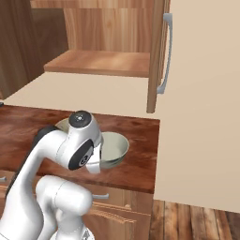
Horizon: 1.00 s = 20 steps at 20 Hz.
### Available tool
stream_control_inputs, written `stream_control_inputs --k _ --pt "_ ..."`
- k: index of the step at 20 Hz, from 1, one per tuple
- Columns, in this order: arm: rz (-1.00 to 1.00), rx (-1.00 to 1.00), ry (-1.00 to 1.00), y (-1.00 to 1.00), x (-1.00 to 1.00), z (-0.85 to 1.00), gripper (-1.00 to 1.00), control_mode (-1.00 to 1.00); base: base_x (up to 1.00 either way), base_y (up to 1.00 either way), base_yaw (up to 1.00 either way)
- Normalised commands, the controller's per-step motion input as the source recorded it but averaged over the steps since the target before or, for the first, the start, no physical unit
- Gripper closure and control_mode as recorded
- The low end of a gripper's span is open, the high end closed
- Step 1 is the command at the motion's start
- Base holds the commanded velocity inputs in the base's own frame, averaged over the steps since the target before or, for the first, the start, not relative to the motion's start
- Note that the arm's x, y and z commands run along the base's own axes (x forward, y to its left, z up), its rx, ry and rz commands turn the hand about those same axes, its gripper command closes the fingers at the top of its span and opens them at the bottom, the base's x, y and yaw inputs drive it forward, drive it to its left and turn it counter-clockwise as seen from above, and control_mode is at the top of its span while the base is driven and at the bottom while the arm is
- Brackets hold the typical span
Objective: Open the cabinet. Pick the bowls from the counter and place them in the cabinet. Then close the cabinet.
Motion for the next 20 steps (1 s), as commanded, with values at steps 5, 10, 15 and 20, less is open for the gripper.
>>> stream_control_inputs --k 5,10,15,20 --pt "0.11 0.00 0.00 -0.08 0.00 -0.30 -1.00 -1.00 0.00 0.00 0.00" --pt "0.11 0.00 0.00 -0.02 0.01 -0.20 -1.00 -1.00 0.00 0.00 0.00" --pt "0.08 0.00 -0.04 0.00 0.12 -0.18 -1.00 -1.00 0.00 0.00 0.00" --pt "0.00 0.00 -0.05 0.00 0.19 -0.17 -1.00 -1.00 0.00 0.00 0.00"
